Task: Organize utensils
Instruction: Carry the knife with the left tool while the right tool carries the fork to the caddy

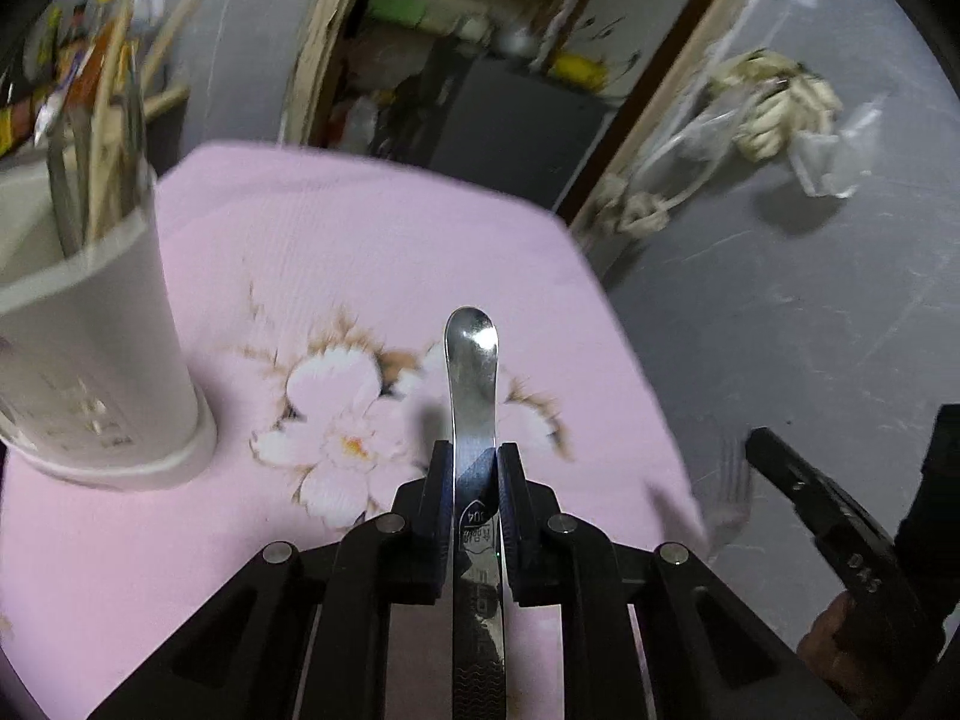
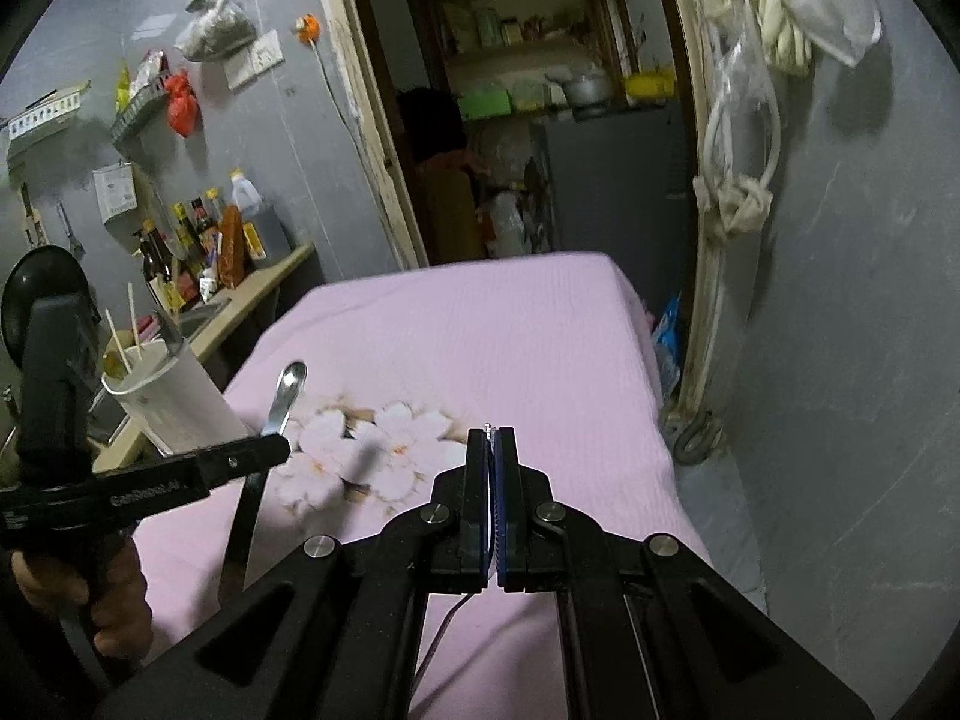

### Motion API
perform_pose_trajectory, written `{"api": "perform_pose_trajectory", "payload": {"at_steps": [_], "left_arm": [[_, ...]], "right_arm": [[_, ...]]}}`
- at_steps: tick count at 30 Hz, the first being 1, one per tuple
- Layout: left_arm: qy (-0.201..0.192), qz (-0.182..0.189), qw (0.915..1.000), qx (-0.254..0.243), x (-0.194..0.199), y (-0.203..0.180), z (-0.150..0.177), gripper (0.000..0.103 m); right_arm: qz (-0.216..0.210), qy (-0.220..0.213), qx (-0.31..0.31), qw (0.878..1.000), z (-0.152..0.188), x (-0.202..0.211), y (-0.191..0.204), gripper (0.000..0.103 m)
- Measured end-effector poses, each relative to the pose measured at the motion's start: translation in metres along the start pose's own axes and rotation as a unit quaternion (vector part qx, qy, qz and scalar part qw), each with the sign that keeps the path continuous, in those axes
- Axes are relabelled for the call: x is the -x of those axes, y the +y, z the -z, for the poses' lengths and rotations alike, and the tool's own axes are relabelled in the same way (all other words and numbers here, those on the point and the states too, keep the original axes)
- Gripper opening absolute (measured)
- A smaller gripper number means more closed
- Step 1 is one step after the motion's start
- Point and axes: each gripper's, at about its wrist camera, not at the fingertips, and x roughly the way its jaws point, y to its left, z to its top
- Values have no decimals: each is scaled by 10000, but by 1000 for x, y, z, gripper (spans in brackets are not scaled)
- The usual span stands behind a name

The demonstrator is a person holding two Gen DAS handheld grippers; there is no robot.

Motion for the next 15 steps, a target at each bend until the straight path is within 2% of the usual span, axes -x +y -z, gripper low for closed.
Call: {"api": "perform_pose_trajectory", "payload": {"at_steps": [7, 15], "left_arm": [[-510, 226, 9981, -255, 56, 4, -17, 14], [-1130, 172, 9931, -264, 117, 30, -44, 14]], "right_arm": [[38, -510, 194, 9985, -19, 30, 42, 2], [-50, -1037, 553, 9931, -53, 42, 93, 2]]}}
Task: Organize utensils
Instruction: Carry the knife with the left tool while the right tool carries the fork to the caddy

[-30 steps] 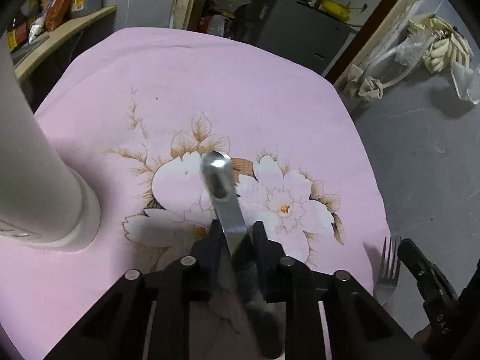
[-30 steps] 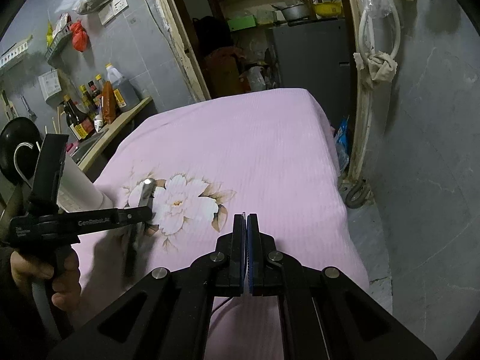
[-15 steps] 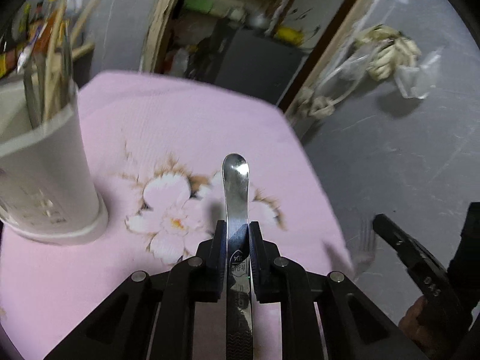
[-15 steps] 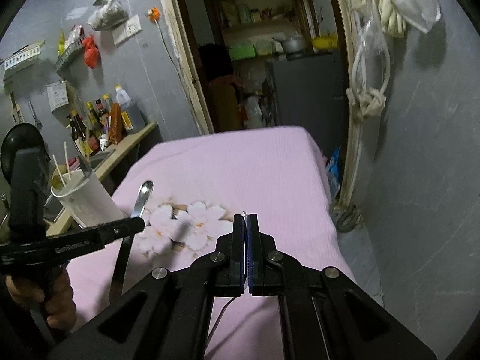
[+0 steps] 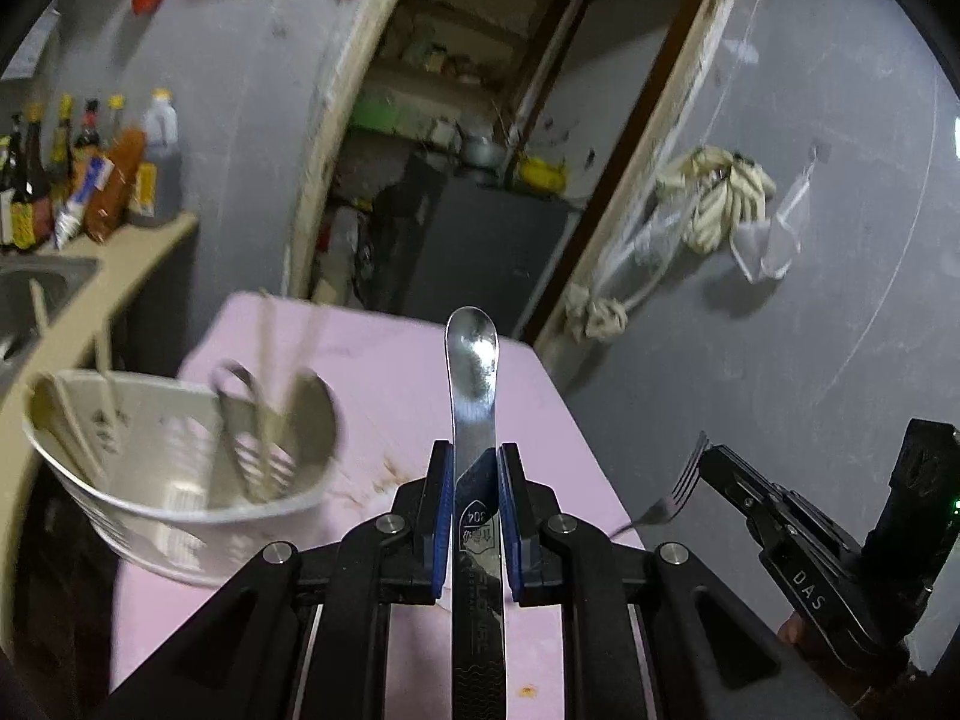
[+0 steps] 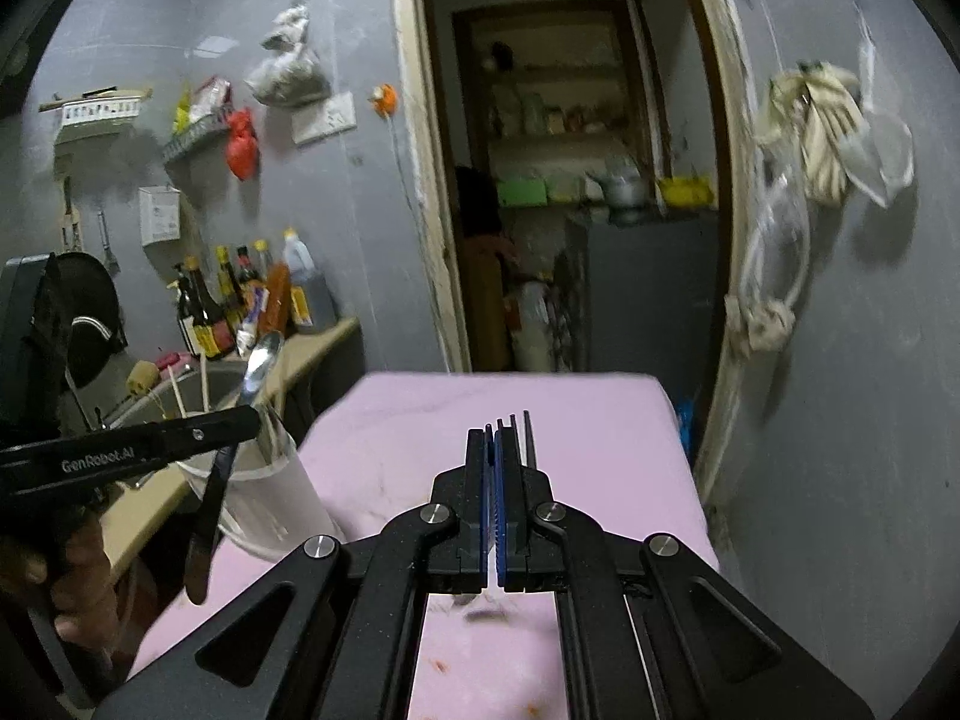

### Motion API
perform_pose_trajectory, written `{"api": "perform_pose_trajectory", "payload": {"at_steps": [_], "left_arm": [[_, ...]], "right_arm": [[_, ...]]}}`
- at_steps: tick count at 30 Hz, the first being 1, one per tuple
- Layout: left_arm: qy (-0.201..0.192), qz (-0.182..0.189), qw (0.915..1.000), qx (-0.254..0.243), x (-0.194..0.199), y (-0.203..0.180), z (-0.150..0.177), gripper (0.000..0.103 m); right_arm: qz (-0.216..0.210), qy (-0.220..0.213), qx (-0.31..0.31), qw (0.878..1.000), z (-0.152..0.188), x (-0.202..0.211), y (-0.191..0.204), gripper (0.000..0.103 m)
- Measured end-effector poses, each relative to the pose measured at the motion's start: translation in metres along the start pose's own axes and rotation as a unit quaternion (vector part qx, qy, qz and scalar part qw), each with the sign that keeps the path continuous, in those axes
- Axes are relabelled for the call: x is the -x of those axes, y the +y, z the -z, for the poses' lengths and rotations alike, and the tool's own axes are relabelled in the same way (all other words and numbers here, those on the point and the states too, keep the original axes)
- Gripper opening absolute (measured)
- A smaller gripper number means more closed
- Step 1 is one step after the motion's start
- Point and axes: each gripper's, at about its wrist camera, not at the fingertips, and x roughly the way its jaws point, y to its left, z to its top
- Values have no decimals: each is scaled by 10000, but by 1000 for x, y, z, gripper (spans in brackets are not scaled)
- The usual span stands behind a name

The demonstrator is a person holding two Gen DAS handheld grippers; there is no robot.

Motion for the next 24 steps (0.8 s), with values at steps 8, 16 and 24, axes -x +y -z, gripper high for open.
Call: {"api": "perform_pose_trajectory", "payload": {"at_steps": [8, 16, 24], "left_arm": [[-595, -341, 9974, 238, 39, 55, -37, 14], [-817, -519, 9938, 541, 52, 94, -45, 14], [-848, -601, 9922, 688, 53, 116, -46, 14]], "right_arm": [[-82, -207, 296, 9993, -25, -4, 41, 2], [-180, -152, 498, 9985, -35, -7, 70, 0], [-112, 1123, -440, 9926, 8, -55, 39, 1]]}}
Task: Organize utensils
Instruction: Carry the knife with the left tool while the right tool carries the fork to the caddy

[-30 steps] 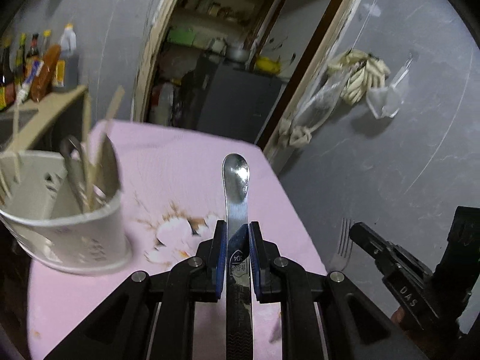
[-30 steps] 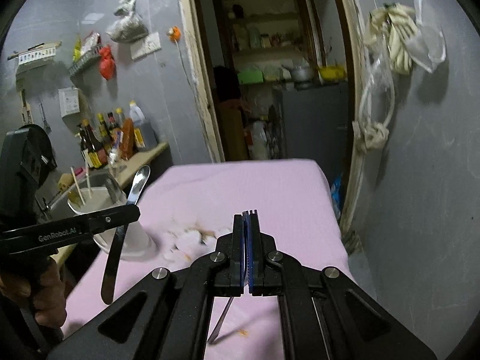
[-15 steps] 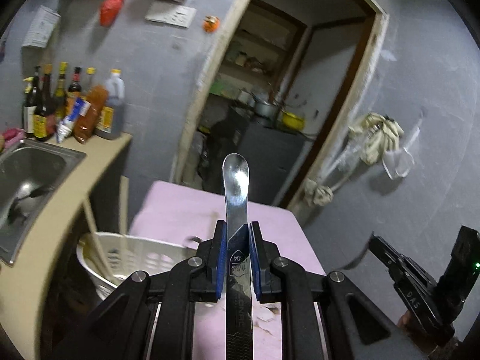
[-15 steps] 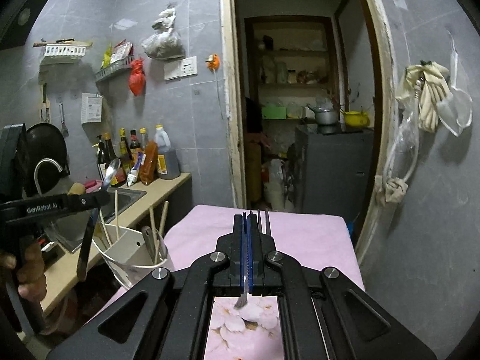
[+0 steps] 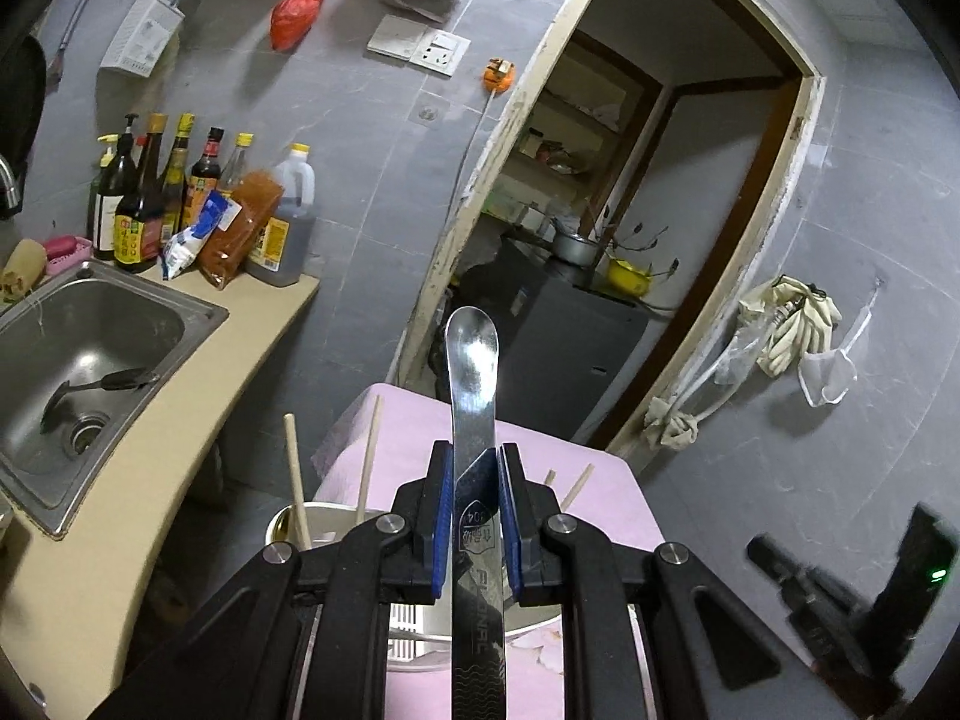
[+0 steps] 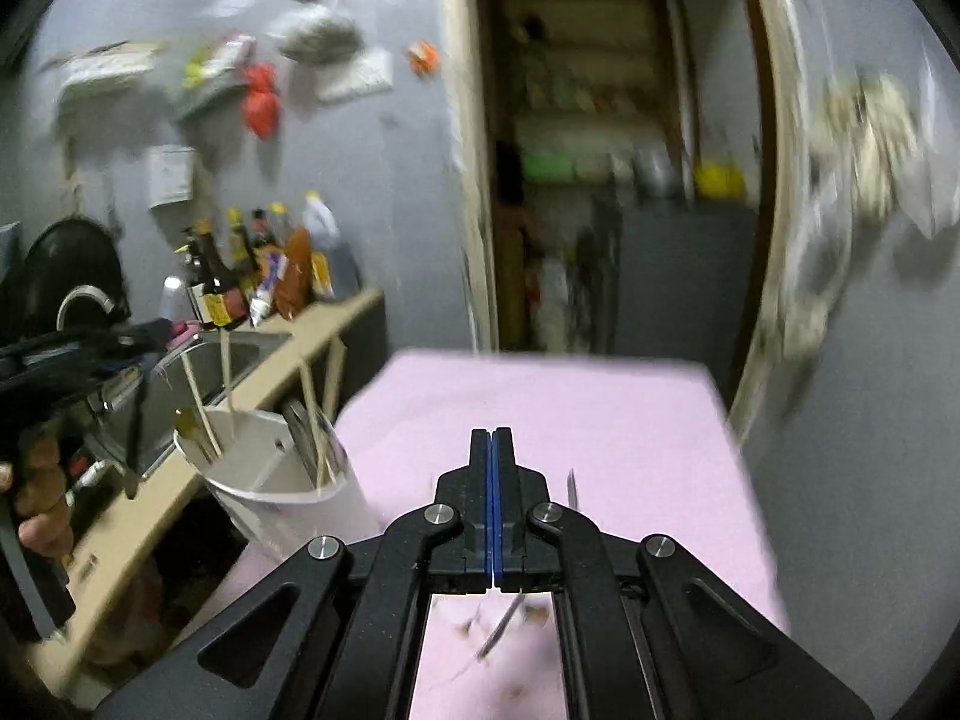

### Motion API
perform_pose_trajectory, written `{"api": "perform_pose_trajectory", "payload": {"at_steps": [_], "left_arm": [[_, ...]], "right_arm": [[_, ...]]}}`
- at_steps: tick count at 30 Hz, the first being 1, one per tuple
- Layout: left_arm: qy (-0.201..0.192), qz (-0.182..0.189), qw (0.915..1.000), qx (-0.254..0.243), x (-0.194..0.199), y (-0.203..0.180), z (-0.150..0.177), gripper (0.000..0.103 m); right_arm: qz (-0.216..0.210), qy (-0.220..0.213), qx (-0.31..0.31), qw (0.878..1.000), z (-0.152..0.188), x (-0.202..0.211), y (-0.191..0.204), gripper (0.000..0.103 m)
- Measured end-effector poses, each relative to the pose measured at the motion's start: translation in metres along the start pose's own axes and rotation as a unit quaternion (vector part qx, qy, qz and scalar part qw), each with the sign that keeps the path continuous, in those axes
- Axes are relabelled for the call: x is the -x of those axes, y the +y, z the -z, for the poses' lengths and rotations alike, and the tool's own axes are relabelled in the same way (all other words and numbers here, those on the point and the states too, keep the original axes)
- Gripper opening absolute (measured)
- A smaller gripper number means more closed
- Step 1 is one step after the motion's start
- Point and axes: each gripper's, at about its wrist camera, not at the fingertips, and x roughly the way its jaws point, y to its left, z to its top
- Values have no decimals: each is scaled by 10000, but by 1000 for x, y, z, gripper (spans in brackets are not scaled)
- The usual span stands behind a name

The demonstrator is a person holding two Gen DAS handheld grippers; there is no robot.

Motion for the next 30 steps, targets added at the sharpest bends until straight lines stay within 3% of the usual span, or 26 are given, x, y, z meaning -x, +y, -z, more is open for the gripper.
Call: {"api": "perform_pose_trajectory", "payload": {"at_steps": [2, 3, 4, 6, 9, 12, 15, 17, 18, 19, 23, 24, 30], "left_arm": [[71, -7, 10000, 13, -3, 2, 3, 14], [88, -12, 10000, 11, -4, 2, 4, 14], [112, -16, 9999, 15, -7, 2, 5, 14], [126, -22, 9999, 29, -10, 1, 6, 14], [106, -72, 9999, 96, -17, 0, 6, 14], [41, -133, 9997, 223, -20, 0, 5, 14], [-15, -254, 9990, 361, -21, 3, 3, 14], [-15, -345, 9987, 381, -22, 5, 2, 14], [-10, -380, 9985, 384, -22, 5, 2, 14], [-5, -425, 9983, 393, -22, 6, 2, 14], [12, -535, 9974, 483, -22, 11, 4, 14], [15, -534, 9973, 503, -22, 11, 4, 14], [-168, -238, 9962, 825, -19, 23, -9, 14]], "right_arm": [[65, 322, -140, 9994, 12, -21, -15, 4], [79, 446, -158, 9988, 16, -32, -23, 13], [70, 576, -204, 9981, 19, -46, -33, 30], [51, 744, -294, 9968, 20, -71, -50, 40], [171, 1005, -288, 9944, 19, -116, -70, 40], [374, 1579, -583, 9850, 27, -163, -95, 40], [283, 1601, -736, 9839, 32, -180, -104, 40], [164, 1490, -601, 9869, 30, -186, -104, 39], [88, 1494, -545, 9872, 28, -191, -101, 25], [-4, 1493, -477, 9876, 29, -193, -100, 19], [-418, 1453, -551, 9870, 26, -189, -99, 13], [-479, 1409, -610, 9870, 26, -183, -98, 2], [-537, 502, -663, 9951, 0, -100, -81, 2]]}}
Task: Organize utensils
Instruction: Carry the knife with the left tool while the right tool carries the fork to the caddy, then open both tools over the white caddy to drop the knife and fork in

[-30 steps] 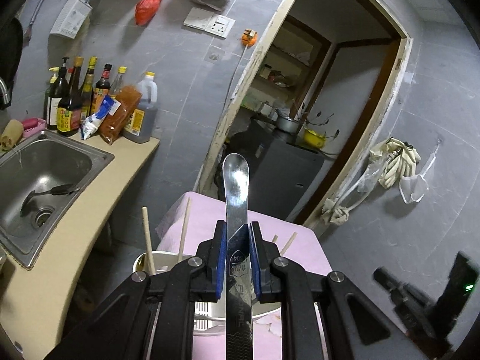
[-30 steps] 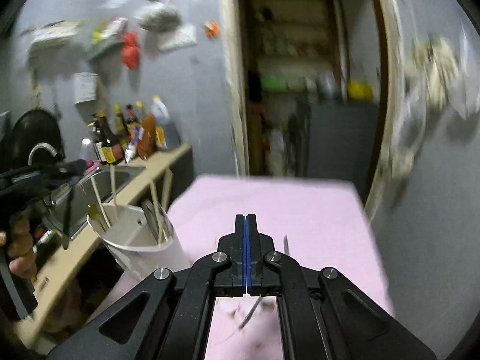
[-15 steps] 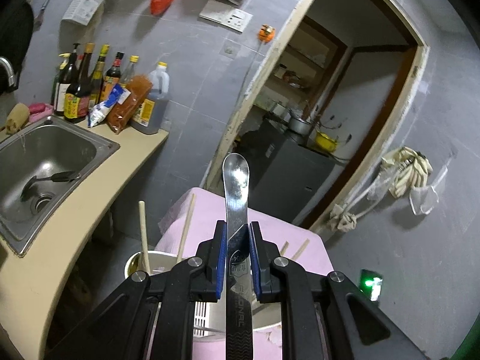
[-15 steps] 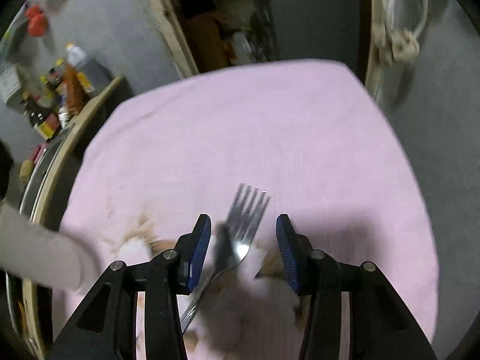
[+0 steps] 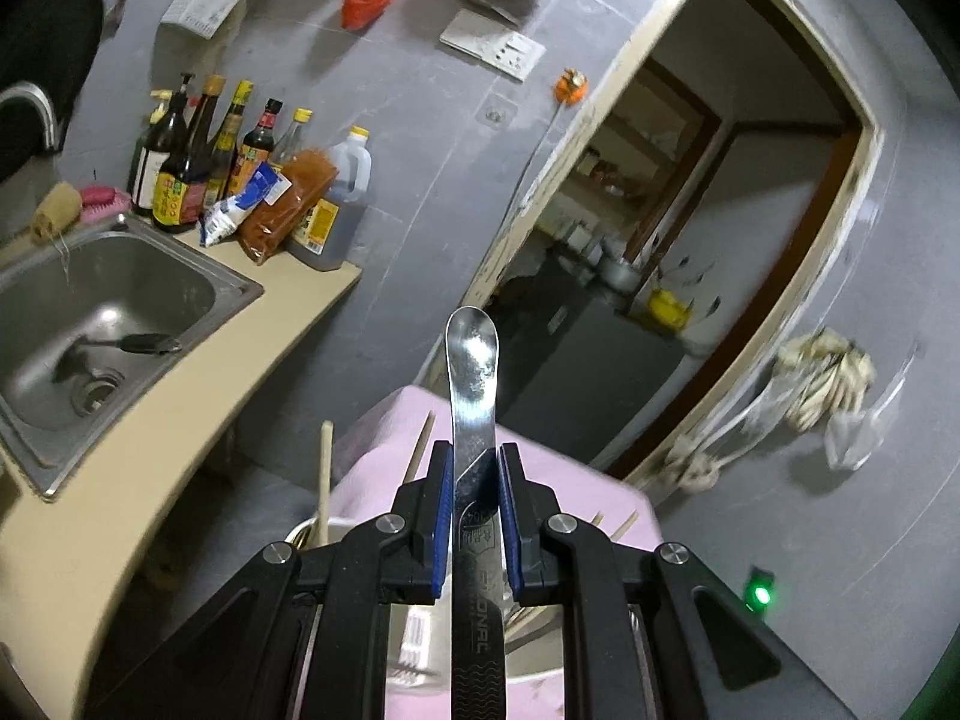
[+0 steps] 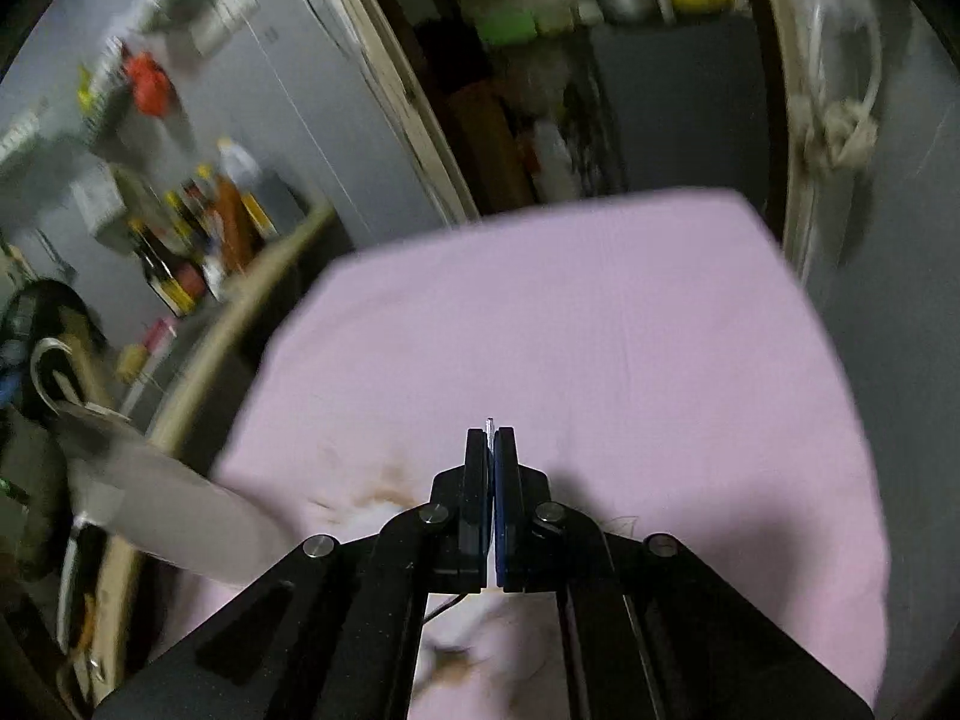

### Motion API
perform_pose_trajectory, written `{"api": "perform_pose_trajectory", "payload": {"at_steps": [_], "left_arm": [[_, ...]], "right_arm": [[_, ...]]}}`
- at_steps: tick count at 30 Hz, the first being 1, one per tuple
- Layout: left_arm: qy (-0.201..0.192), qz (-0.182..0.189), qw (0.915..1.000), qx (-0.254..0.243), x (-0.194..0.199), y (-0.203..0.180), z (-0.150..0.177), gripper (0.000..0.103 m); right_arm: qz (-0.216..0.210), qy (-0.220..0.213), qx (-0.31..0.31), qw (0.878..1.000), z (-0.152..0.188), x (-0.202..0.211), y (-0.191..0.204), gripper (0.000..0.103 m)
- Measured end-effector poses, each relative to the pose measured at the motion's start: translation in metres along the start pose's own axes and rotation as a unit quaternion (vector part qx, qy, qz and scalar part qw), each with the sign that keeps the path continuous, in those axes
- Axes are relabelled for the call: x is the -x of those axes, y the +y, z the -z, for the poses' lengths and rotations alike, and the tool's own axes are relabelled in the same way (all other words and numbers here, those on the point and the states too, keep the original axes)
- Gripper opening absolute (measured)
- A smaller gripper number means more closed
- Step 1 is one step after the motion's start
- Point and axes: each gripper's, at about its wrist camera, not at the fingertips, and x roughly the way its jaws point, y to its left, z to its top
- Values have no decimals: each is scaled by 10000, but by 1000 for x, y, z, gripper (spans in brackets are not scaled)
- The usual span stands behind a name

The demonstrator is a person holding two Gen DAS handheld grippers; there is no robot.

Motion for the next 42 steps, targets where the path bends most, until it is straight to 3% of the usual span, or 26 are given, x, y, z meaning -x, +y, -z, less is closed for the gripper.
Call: {"api": "perform_pose_trajectory", "payload": {"at_steps": [5, 9, 14, 18, 26, 31, 37, 42], "left_arm": [[-177, 237, 9992, 265, -8, 10, -12, 14], [-297, 271, 9990, 183, -16, 12, -15, 14], [-389, 196, 9991, 9, -19, 16, -19, 14], [-544, -32, 9984, -161, -16, 26, -24, 14], [-516, -85, 9985, -161, -33, 47, -16, 14], [-577, -90, 9981, -183, -37, 50, -8, 13], [-543, 9, 9971, -525, -34, 43, -3, 13], [-441, 111, 9978, -490, -24, 45, 0, 13]], "right_arm": [[-68, -1311, 122, 9913, -35, 92, 45, 2], [-209, -2219, 406, 9740, -57, 126, 90, 2], [-136, -3018, 776, 9501, -69, 122, 147, 2], [217, -3418, 1372, 9295, -61, 95, 202, 2], [1012, -3217, 2387, 9106, -34, 61, 253, 2], [1148, -3016, 2510, 9126, -25, 51, 252, 2], [990, -2709, 2379, 9275, -17, 50, 247, 2], [931, -2508, 2338, 9347, -11, 54, 242, 2]]}}
